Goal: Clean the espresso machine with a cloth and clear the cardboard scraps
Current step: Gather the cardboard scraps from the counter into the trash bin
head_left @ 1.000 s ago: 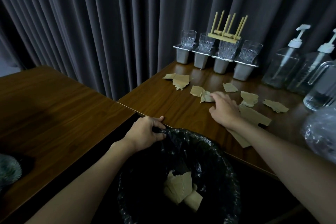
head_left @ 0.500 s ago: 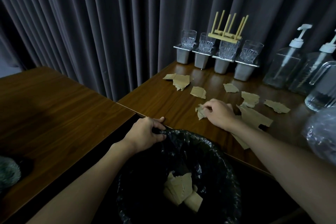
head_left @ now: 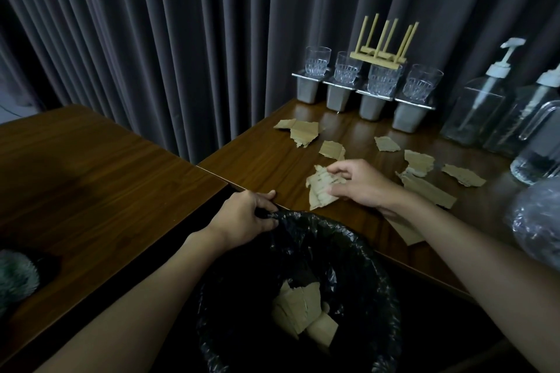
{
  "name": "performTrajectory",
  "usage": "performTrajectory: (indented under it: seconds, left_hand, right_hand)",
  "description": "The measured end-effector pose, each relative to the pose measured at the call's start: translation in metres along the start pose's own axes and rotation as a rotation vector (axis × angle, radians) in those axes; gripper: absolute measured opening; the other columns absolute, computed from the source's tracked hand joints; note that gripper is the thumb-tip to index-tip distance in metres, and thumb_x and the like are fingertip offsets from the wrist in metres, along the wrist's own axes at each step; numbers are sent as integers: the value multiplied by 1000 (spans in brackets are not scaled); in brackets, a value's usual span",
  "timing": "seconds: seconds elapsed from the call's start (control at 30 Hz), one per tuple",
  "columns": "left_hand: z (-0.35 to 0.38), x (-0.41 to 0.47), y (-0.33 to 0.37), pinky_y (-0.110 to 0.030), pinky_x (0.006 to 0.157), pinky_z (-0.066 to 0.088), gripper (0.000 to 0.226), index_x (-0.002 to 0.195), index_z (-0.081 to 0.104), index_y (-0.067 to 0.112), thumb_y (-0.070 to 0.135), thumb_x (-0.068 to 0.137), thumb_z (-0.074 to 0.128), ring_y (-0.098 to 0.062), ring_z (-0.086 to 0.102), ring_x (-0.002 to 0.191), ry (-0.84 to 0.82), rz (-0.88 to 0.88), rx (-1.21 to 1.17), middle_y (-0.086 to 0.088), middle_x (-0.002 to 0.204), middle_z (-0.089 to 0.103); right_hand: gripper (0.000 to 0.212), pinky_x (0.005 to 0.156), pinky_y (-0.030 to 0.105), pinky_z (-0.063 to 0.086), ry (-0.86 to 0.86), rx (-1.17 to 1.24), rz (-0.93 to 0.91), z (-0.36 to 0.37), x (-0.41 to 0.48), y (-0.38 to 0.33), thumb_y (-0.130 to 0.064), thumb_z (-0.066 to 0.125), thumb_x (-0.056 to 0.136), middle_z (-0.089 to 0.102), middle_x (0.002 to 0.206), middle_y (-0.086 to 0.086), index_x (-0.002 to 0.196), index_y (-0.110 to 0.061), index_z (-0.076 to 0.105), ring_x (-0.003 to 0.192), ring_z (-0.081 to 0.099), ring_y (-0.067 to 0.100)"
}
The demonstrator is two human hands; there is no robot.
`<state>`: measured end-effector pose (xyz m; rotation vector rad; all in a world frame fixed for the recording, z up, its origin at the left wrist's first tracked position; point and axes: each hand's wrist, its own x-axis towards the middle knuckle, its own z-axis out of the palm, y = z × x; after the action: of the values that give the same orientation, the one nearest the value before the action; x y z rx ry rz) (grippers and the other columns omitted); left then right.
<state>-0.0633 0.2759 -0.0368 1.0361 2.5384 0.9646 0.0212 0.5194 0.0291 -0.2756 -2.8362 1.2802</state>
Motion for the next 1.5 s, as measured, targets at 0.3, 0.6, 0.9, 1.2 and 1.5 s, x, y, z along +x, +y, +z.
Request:
performTrajectory:
  seconds: [0.3,0.6,0.9,1.2,1.5]
  left_hand:
    - [1,1,-2,-27,114,36,27,112,76,30,26,86,78,-7,45,139,6,4,17,9,151,50]
    - [1,2,-2,-23,112,32,27,112,75,32,26,86,77,-6,44,139,8,-7,8,11,151,49]
    - [-1,1,0,-25,115,33,28,114,74,31,26,86,77,-5,43,139,0,0,31,10,151,49]
    - [-1,0,3,-19,109,30,29,115,74,28,25,86,77,-5,44,139,4,-7,48,9,151,49]
    - [-1,-2,4,-21,110,32,29,115,74,29,25,87,77,-7,44,139,6,-14,50,10,152,48]
  right_hand:
    - [41,102,30,43,-5,-12,15,-1,19,26,-20,60,95,52,138,0,135,-22,51,127,48,14]
    - [70,113,49,33,81,-161,171,-7,76,56,-35,55,96,23,159,1,153,-30,15,143,28,27]
    - [29,98,41,31,286,-515,-41,-1,76,56,-29,46,98,56,123,-1,122,-22,61,119,49,22]
    - [25,99,43,32,99,-460,-31,-3,60,54,-46,63,86,52,115,-6,108,-35,61,112,49,18]
    - [27,80,24,43,55,-117,27,-5,47,39,-16,72,85,61,111,2,111,-19,65,106,56,16]
